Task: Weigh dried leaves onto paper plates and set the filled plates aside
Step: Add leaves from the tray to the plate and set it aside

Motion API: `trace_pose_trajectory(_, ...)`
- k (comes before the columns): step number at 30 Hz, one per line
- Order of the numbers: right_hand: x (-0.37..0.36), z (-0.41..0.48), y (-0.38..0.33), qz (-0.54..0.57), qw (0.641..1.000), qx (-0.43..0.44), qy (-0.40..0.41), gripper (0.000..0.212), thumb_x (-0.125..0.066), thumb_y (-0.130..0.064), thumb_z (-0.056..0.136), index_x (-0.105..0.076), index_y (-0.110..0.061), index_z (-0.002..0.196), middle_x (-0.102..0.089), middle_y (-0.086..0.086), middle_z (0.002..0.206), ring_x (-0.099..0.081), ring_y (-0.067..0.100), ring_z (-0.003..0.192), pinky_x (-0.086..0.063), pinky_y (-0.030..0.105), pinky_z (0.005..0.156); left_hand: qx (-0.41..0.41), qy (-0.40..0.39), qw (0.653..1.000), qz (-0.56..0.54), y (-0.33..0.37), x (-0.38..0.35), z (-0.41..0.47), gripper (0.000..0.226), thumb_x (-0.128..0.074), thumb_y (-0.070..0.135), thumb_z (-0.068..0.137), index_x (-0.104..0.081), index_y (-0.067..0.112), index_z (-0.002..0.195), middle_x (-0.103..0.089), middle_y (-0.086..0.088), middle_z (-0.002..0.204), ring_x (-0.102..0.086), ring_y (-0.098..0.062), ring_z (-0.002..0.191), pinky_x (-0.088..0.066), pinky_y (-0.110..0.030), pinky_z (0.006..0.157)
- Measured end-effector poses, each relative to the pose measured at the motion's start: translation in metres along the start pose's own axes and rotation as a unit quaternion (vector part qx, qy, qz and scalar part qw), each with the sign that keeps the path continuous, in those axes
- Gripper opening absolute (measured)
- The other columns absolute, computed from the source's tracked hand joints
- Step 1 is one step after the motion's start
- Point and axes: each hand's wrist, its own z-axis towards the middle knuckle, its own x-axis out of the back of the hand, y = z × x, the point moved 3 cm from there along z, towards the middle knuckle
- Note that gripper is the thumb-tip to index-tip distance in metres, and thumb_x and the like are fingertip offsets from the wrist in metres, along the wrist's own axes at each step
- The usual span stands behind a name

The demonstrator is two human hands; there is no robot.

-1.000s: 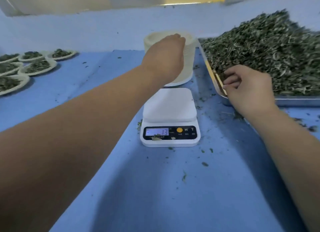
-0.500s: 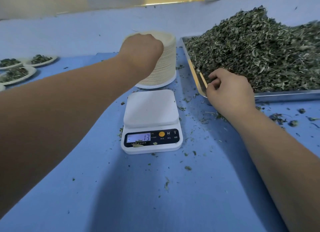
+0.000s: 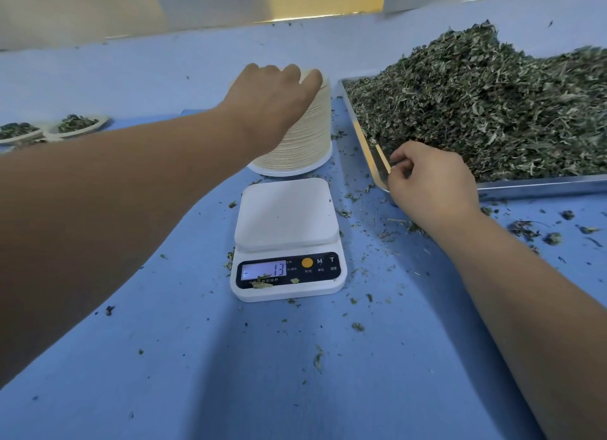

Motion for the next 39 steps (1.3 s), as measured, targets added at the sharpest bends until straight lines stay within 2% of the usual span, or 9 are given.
trace_pose_trajectory(3, -0.001, 0.000, 0.000, 0.001, 1.000, -0.005, -0.003, 0.024, -0.050, -0.023, 0.097, -0.066, -0.025, 0.114, -0.070, 0.001, 0.091, -0.061, 0.030, 0.078, -0.051, 0.036, 0.068, 0.105, 0.029, 0.992, -0.058, -0.007, -0.003, -0.005, 0.042, -0.058, -0.012, 0.075, -0.045, 0.008, 0.110, -0.041, -0.010, 0.091, -0.039, -0.030, 0.076, -0.030, -0.042, 0.069)
trace_pose_trajectory(10, -0.002, 0.001, 0.002, -0.003, 1.000, -0.011, -0.007, 0.023, -0.050, -0.024, 0.095, -0.067, -0.027, 0.110, -0.067, -0.003, 0.083, -0.059, 0.026, 0.073, -0.040, 0.030, 0.063, 0.255, 0.090, 0.937, -0.221, -0.027, -0.007, -0.015, 0.026, -0.048, -0.006, 0.073, -0.051, 0.014, 0.089, -0.055, -0.015, 0.102, -0.048, -0.034, 0.088, -0.039, -0.042, 0.077)
trace_pose_trajectory(14, -0.002, 0.000, 0.000, 0.010, 1.000, -0.001, 0.007, 0.028, -0.051, -0.024, 0.095, -0.059, -0.026, 0.122, -0.070, -0.005, 0.092, -0.062, 0.024, 0.076, -0.049, 0.034, 0.064, 0.324, 0.156, 0.869, -0.339, -0.027, -0.012, -0.029, 0.031, -0.043, -0.008, 0.071, -0.062, 0.011, 0.086, -0.061, -0.010, 0.106, -0.055, -0.027, 0.098, -0.040, -0.032, 0.074)
trace_pose_trajectory(20, 0.000, -0.007, -0.017, 0.094, 0.993, 0.061, 0.036, 0.071, -0.065, -0.021, 0.089, -0.027, -0.022, 0.149, -0.062, -0.004, 0.124, -0.062, 0.021, 0.101, -0.053, 0.043, 0.083, 0.344, 0.321, 0.751, -0.463, -0.011, -0.017, -0.075, 0.027, -0.046, -0.006, 0.072, -0.069, 0.008, 0.078, -0.054, 0.013, 0.095, -0.058, -0.009, 0.097, -0.048, -0.027, 0.077)
trace_pose_trajectory(25, -0.006, -0.019, -0.038, 0.145, 0.982, 0.121, 0.014, 0.065, -0.066, -0.027, 0.090, -0.033, -0.029, 0.146, -0.064, -0.009, 0.121, -0.063, 0.017, 0.107, -0.052, 0.040, 0.088, 0.337, 0.351, 0.694, -0.531, 0.009, -0.021, -0.108, 0.029, -0.051, -0.008, 0.067, -0.067, 0.016, 0.076, -0.060, 0.008, 0.094, -0.061, -0.013, 0.097, -0.044, -0.024, 0.079)
trace_pose_trajectory(29, -0.005, -0.025, -0.044, 0.192, 0.971, 0.132, 0.054, 0.054, -0.070, -0.023, 0.087, -0.048, -0.024, 0.136, -0.067, -0.012, 0.115, -0.061, 0.005, 0.104, -0.043, 0.023, 0.080, 0.338, 0.306, 0.712, -0.534, 0.018, -0.027, -0.135, 0.031, -0.061, -0.014, 0.067, -0.070, 0.014, 0.078, -0.061, 0.007, 0.098, -0.058, 0.007, 0.094, -0.047, -0.018, 0.081)
trace_pose_trajectory(33, -0.008, -0.026, -0.046, 0.239, 0.963, 0.118, 0.024, 0.053, -0.075, -0.025, 0.085, -0.050, -0.023, 0.132, -0.069, -0.011, 0.115, -0.062, -0.003, 0.103, -0.043, 0.005, 0.082, 0.327, 0.286, 0.739, -0.515, 0.021, -0.032, -0.156, 0.029, -0.066, -0.019, 0.070, -0.073, 0.007, 0.080, -0.063, -0.002, 0.103, -0.058, 0.006, 0.095, -0.046, -0.014, 0.085)
trace_pose_trajectory(36, -0.010, -0.032, -0.053, 0.224, 0.962, 0.158, 0.017, 0.045, -0.072, -0.020, 0.087, -0.059, -0.029, 0.130, -0.070, -0.014, 0.113, -0.066, 0.004, 0.104, -0.051, 0.018, 0.090, 0.295, 0.264, 0.772, -0.497, 0.018, -0.035, -0.162, 0.027, -0.072, -0.018, 0.073, -0.076, 0.005, 0.086, -0.063, -0.005, 0.109, -0.060, -0.012, 0.100, -0.045, -0.013, 0.085)
trace_pose_trajectory(39, -0.015, -0.037, -0.056, 0.210, 0.963, 0.169, 0.003, 0.036, -0.068, -0.021, 0.092, -0.066, -0.031, 0.126, -0.071, -0.017, 0.109, -0.070, 0.017, 0.088, -0.054, 0.027, 0.086, 0.270, 0.209, 0.806, -0.483, 0.013, -0.044, -0.166, 0.029, -0.076, -0.010, 0.076, -0.078, 0.009, 0.098, -0.062, 0.000, 0.116, -0.060, -0.016, 0.101, -0.045, -0.012, 0.085)
